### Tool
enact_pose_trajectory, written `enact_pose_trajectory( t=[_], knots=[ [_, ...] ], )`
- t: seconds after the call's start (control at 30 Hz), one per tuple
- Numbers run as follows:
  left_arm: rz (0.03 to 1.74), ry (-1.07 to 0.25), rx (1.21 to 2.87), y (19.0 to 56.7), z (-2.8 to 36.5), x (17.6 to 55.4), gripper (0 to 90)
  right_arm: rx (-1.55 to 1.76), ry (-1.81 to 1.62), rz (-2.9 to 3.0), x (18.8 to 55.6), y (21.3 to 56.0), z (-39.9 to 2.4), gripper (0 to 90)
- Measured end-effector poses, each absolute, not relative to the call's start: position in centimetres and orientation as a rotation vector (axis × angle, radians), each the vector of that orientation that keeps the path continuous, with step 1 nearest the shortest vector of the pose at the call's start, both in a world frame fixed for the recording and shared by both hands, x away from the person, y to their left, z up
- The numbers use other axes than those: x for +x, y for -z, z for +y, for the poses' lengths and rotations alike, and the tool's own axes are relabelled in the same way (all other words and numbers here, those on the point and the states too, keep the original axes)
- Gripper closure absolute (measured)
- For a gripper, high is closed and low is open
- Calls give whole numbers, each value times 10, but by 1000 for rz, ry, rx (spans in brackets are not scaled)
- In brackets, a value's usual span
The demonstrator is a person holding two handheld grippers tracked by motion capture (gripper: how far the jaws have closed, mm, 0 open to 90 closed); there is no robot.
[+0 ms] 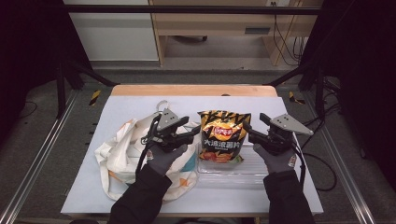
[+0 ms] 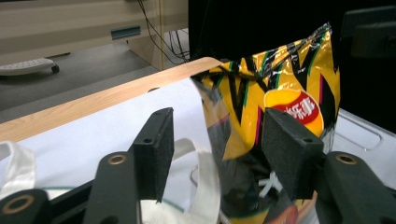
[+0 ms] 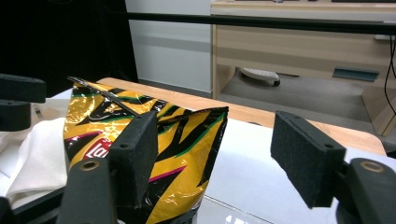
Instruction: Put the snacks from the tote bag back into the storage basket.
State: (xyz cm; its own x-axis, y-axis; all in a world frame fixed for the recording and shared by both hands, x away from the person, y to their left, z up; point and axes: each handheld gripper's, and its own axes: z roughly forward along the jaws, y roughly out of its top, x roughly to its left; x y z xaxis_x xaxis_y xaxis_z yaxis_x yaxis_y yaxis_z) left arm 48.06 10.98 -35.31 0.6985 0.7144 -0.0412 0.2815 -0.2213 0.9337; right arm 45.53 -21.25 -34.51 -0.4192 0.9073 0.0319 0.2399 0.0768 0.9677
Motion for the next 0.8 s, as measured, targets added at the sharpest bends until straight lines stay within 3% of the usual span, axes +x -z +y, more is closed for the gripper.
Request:
enact_pose_trajectory(
  t=[0.37,0.8],
  knots=[
    [802,-523,1808,345,152,469,338,1087,-1386,1738,441,337,-213,251],
    [860,-600,1811,356,204,451,305,1084,-1339,1777,431,343,-219,197]
  ],
)
